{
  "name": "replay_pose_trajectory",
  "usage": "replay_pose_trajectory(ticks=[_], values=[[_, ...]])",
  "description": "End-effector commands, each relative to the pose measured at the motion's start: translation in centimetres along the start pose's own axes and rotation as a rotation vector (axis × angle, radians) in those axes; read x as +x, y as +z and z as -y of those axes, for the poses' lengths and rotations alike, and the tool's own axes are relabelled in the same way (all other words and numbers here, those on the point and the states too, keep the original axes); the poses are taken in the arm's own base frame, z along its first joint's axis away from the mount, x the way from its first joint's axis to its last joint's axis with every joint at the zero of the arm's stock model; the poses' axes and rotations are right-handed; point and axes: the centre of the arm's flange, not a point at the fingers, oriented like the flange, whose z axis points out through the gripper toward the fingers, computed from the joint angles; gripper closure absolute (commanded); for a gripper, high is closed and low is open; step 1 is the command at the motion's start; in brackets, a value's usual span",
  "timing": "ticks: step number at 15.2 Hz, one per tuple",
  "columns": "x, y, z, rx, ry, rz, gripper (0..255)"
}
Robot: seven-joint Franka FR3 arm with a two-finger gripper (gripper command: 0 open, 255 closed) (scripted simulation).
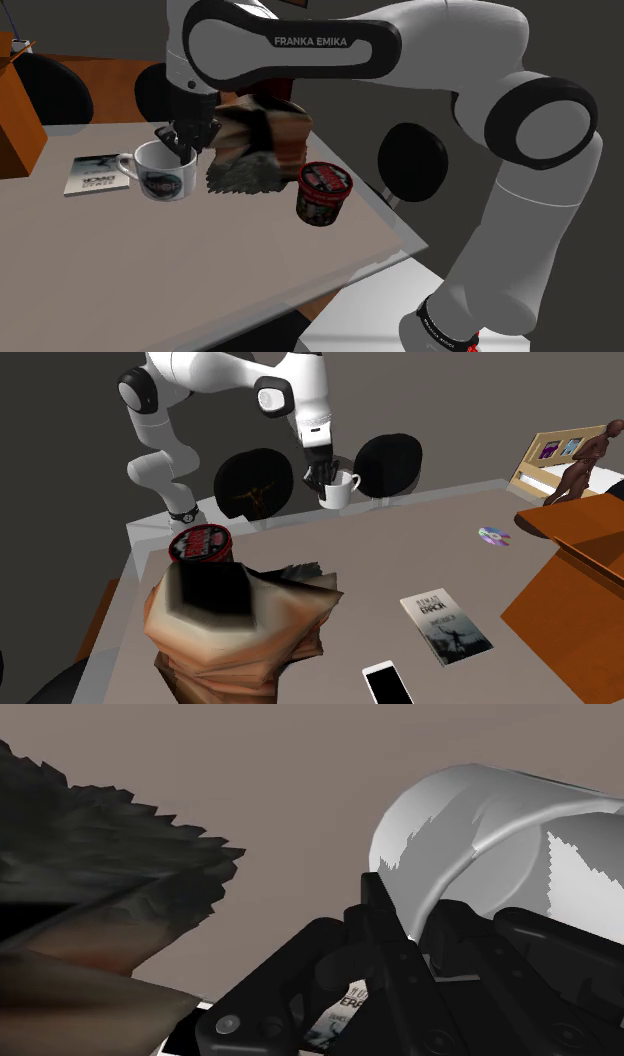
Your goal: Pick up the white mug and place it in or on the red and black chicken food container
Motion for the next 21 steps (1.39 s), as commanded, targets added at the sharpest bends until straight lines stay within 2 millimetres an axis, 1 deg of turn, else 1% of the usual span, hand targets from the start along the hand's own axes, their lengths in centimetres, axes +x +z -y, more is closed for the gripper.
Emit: replay_pose_trajectory(ticks=[1,3,21], values=[[0.1,-1.1,0.1,0.000,0.000,0.000,255],[0.2,-2.1,0.2,0.000,0.000,0.000,255],[-10.5,-5.8,-20.7,0.000,0.000,0.000,255]])
